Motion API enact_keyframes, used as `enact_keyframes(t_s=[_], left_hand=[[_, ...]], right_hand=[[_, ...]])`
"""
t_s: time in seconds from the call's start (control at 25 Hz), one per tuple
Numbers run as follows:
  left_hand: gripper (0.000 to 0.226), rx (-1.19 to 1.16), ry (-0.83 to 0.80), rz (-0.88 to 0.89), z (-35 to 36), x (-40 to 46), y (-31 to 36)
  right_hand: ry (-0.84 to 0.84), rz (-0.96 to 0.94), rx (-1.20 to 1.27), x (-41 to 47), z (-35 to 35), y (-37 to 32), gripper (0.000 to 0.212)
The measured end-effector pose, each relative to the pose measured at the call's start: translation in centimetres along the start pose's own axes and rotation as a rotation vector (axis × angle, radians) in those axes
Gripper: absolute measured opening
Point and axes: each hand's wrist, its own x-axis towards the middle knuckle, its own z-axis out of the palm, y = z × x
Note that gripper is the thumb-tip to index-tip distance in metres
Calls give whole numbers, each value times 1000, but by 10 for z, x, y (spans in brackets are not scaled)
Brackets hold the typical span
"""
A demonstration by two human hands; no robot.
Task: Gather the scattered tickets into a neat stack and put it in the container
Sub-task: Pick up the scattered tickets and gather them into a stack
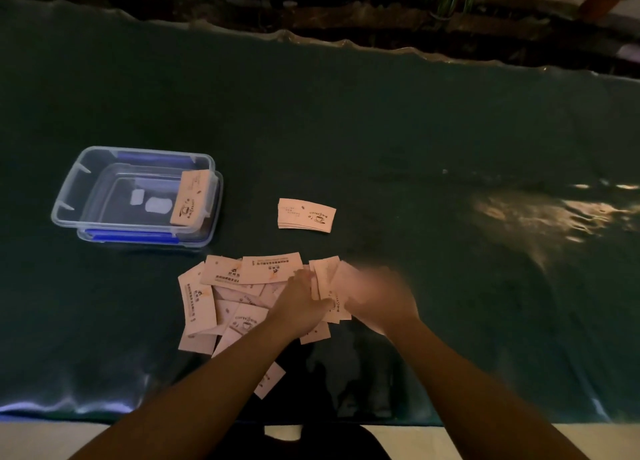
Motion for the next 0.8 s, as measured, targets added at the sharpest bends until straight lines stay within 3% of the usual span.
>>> enact_keyframes(t_s=[0.28,0.44,0.6,0.8], left_hand=[[69,-137,-24,-84,4,2,3],[62,-67,-65,-8,18,-2,6],[70,-98,-102,14,27,-8,5],[58,-143,-147,24,33,-17,-5]], right_hand=[[-30,198,408,7,8,-32,71],[-38,264,575,3,15,-39,60],[-18,351,673,-4,18,-39,57],[-11,380,697,-13,25,-32,56]])
